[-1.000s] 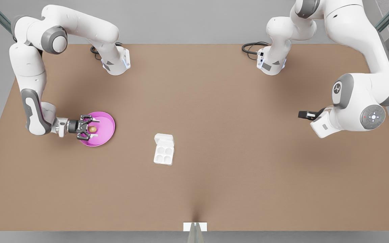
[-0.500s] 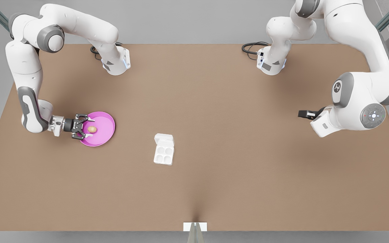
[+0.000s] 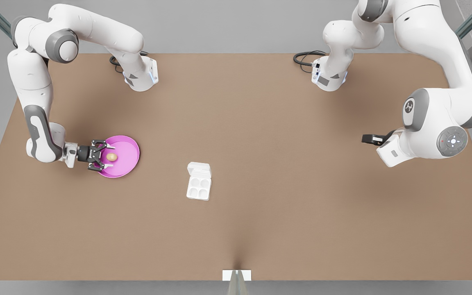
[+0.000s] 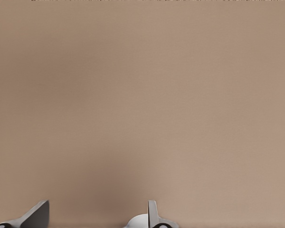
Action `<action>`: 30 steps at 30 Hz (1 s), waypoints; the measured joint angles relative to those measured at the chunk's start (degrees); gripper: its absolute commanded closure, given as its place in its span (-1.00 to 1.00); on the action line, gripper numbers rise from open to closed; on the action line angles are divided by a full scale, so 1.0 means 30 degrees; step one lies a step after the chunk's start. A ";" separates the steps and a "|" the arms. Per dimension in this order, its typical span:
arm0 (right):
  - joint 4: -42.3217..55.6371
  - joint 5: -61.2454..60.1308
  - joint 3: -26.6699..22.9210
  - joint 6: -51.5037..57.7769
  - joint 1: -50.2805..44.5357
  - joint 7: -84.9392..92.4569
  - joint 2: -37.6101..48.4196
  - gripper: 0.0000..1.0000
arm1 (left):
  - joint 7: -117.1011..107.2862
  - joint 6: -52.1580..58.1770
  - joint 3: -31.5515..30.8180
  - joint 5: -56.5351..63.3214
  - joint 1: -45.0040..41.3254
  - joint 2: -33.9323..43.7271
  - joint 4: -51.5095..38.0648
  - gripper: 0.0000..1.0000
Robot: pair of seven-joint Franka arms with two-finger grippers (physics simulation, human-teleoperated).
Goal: Pack egg into the box and close the box lid
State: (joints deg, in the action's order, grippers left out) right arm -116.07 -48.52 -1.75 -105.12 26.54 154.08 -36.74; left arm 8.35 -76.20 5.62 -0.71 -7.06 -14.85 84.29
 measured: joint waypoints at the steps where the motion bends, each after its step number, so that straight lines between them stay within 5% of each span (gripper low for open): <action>1: 0.0016 0.0000 -0.0001 0.0000 0.0014 0.0025 0.0005 -1.00 | 0.0000 -0.0028 0.0000 0.0004 0.0001 -0.0031 0.0000 -1.00; 5: -0.0013 0.0000 -0.0001 0.0000 0.0029 -0.0055 0.0029 -0.96 | 0.0002 -0.0001 0.0000 0.0022 0.0004 -0.0021 0.0000 -1.00; 7: -0.0013 0.0000 -0.0001 0.0000 0.0029 0.0036 0.0085 -0.66 | 0.0030 0.0015 0.0000 0.0026 -0.0017 -0.0016 0.0000 -1.00; 15: -0.0026 0.0176 0.0006 -0.0378 -0.0004 0.0070 0.0058 -0.66 | 0.0027 0.0034 0.0000 0.0042 -0.0002 0.0027 0.0000 -1.00; 18: -0.0040 0.0175 0.0025 -0.0322 0.0000 0.0113 0.0062 -0.19 | 0.0030 0.0001 0.0000 0.0049 -0.0027 0.0011 0.0000 -1.00; 30: -0.0042 0.0410 0.0028 -0.0352 -0.0001 0.0116 0.0117 -0.13 | 0.0030 0.0028 0.0000 0.0064 -0.0014 -0.0002 0.0000 -1.00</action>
State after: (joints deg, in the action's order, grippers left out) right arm -116.19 -47.29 -1.67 -106.17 26.54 154.42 -36.39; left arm 8.44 -76.11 5.62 -0.52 -7.10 -14.86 84.29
